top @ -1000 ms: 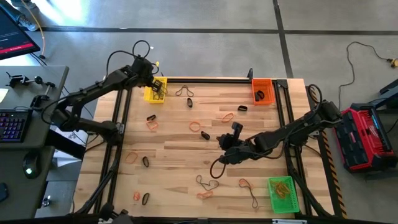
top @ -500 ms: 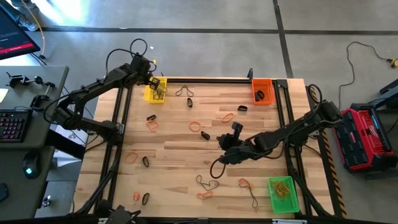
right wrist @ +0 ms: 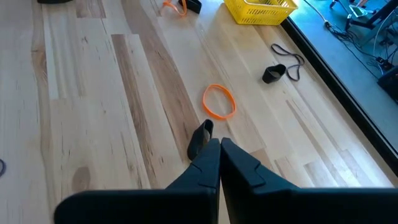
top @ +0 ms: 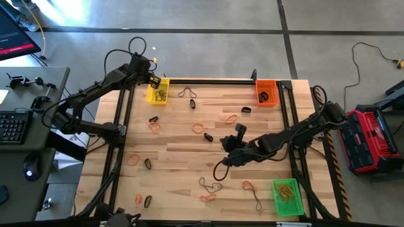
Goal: Sort rubber bands into baskets
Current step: Put the purple rubber band into the yellow bin
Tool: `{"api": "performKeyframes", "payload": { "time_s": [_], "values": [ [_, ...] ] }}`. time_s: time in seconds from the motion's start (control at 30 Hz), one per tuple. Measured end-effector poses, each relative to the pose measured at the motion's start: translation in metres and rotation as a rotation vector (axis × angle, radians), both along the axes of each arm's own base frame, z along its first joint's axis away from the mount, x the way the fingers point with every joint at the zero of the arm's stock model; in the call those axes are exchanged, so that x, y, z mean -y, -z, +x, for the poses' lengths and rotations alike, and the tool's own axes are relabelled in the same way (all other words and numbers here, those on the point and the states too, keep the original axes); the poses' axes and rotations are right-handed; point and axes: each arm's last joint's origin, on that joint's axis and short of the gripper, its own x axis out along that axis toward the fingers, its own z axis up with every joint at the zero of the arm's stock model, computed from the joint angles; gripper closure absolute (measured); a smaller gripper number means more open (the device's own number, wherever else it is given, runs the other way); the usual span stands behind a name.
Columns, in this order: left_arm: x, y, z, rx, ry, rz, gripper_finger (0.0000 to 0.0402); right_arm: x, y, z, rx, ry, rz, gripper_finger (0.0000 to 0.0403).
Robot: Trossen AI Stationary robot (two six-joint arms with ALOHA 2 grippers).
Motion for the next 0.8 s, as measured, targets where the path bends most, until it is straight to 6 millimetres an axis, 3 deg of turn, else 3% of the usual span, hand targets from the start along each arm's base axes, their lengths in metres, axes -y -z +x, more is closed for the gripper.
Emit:
{"api": "performKeyframes", "payload": {
  "time_s": [0.47, 0.8],
  "values": [
    [0.01, 0.004, 0.012, 0.046, 0.143, -0.086, 0.0401, 0.0, 0.0, 0.0, -0.001, -0.002, -0.002, 0.0403],
    [-0.001, 0.03, 0.021, -0.048, 0.176, -0.191, 0.0401, 0.001, 0.0, 0.0, -0.011, -0.012, -0.017, 0.0403]
  ]
}}
